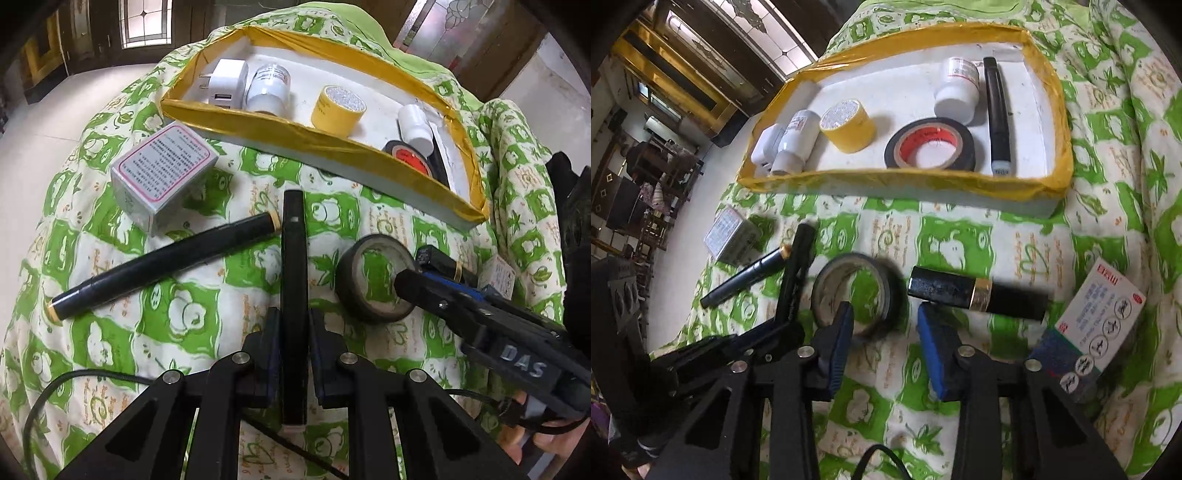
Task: Organize rigid objects
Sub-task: 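Grasp the upright black marker with the left tool while the right tool grasps the grey tape roll, then carry the black marker and grey tape roll toward the tray with both tools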
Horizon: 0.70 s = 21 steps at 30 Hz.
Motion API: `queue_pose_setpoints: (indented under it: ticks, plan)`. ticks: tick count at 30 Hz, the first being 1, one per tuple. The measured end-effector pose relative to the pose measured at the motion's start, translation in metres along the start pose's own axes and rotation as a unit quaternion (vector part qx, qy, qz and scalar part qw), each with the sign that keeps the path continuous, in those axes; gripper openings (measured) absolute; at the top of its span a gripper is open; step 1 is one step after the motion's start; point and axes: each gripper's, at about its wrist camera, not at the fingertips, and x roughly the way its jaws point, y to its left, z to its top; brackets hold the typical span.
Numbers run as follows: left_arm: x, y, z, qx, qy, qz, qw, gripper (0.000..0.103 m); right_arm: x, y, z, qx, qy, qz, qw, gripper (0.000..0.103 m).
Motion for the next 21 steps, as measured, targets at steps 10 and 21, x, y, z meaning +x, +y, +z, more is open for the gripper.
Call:
queue_pose_setpoints:
  ticks: [10,21]
  plan:
    - [0.003,-0.002,0.008,-0.002,-0.012,-0.01,0.9999,0.014,-0.002,0.004,-0.001,-0.013,-0.012,-0.005,1.0,0.009]
    - [0.003,0.001,0.006,-0.008,-0.006,-0.015,0.9998,0.014,0.004,-0.001,-0.006,-0.013,0.019,0.002,1.0,0.011]
